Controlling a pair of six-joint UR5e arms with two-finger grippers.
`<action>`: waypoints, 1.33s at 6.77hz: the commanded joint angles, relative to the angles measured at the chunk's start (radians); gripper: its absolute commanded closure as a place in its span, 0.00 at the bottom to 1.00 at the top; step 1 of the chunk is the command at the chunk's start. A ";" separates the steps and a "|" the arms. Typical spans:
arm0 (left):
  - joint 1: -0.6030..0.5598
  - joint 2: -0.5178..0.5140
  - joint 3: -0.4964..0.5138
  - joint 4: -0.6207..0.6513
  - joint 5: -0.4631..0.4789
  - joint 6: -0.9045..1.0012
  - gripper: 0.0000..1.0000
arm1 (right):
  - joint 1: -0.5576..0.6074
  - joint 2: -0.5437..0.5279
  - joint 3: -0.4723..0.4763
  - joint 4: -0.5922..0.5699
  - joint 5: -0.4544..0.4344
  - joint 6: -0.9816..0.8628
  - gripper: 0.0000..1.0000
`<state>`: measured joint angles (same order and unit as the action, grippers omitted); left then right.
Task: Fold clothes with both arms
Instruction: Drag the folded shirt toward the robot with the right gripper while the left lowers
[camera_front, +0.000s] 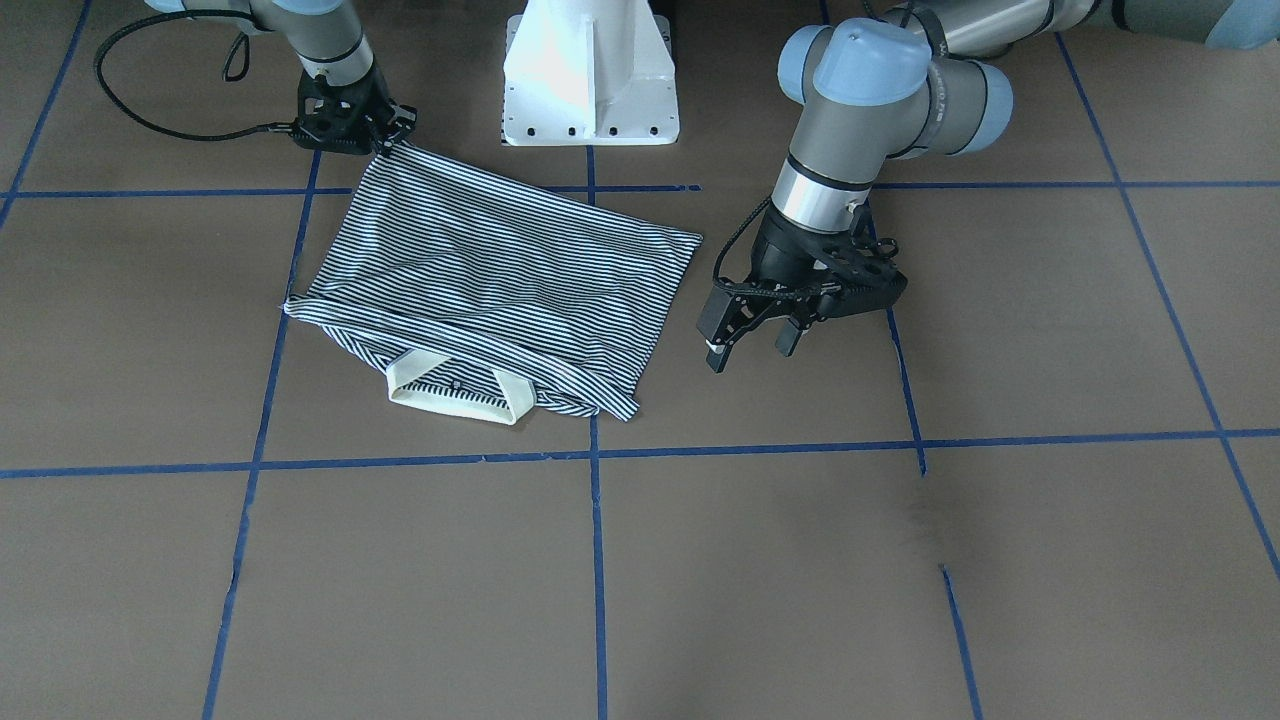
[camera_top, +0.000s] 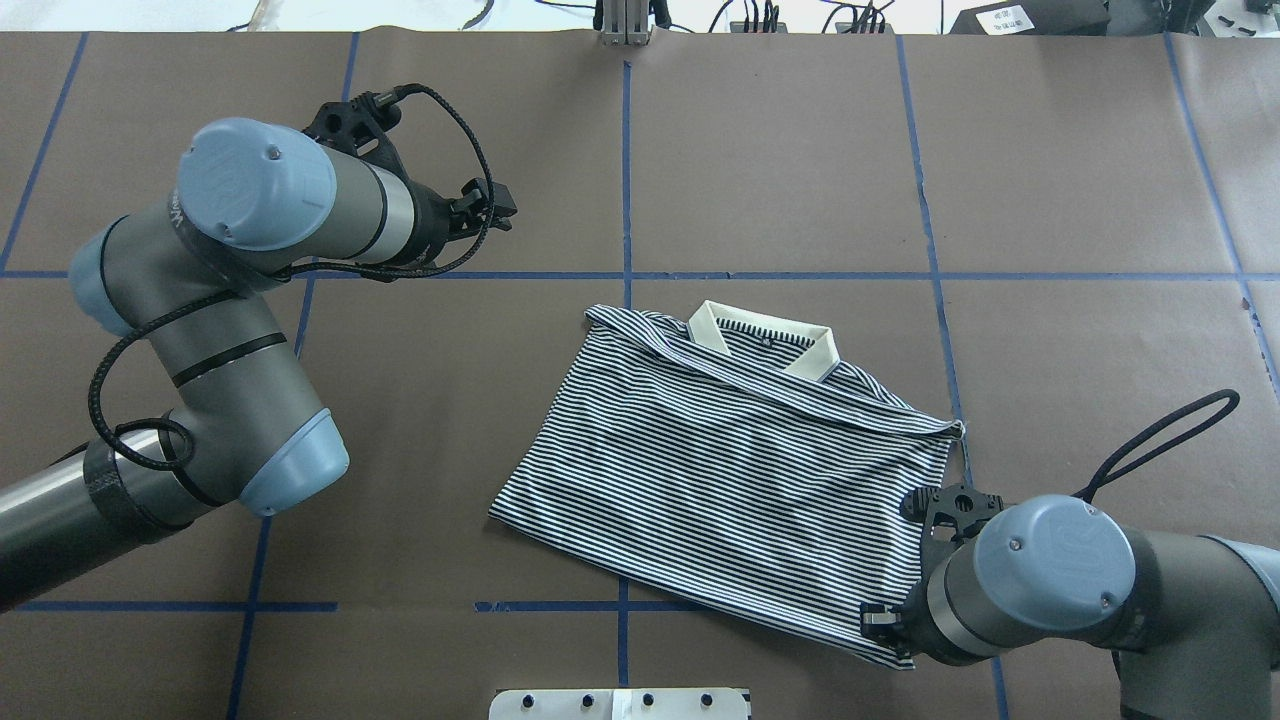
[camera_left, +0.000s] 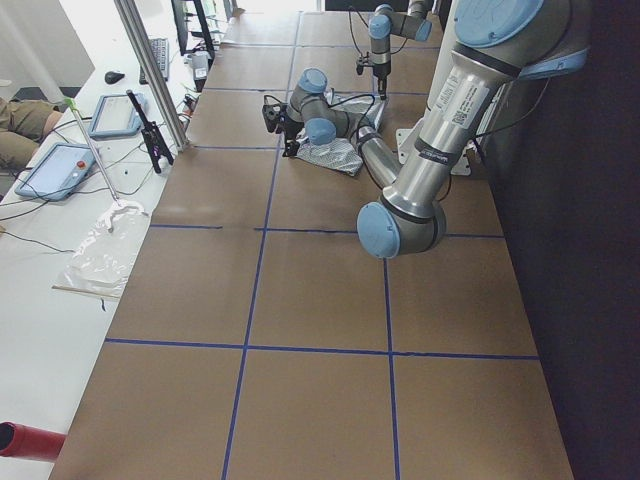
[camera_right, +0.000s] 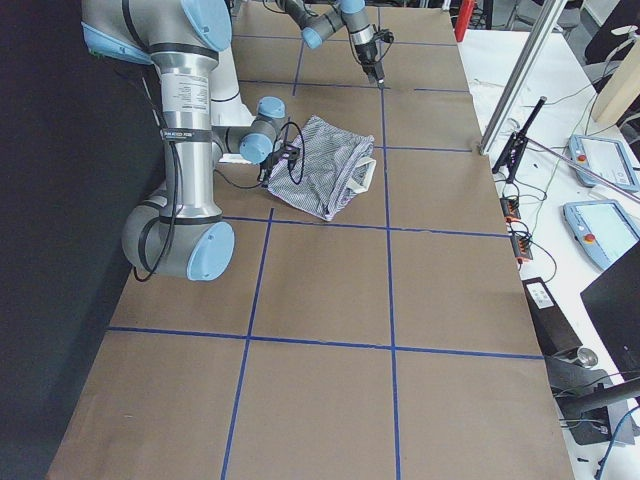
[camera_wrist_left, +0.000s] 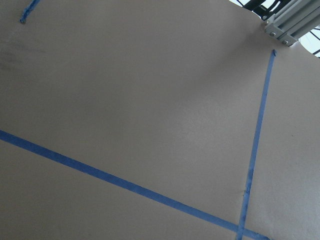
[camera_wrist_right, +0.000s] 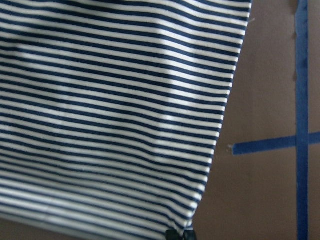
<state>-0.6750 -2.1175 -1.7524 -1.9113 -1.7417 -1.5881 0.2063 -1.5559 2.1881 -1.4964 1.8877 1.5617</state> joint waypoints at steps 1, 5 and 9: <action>0.053 -0.002 -0.034 0.068 0.005 -0.047 0.01 | -0.013 0.029 0.038 0.010 -0.045 0.120 0.00; 0.381 0.099 -0.144 0.242 0.152 -0.448 0.07 | 0.172 0.200 0.033 0.012 -0.116 0.121 0.00; 0.442 0.079 -0.098 0.261 0.179 -0.510 0.17 | 0.188 0.212 0.029 0.012 -0.119 0.118 0.00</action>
<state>-0.2367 -2.0297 -1.8663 -1.6518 -1.5725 -2.0948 0.3903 -1.3449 2.2168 -1.4849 1.7679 1.6796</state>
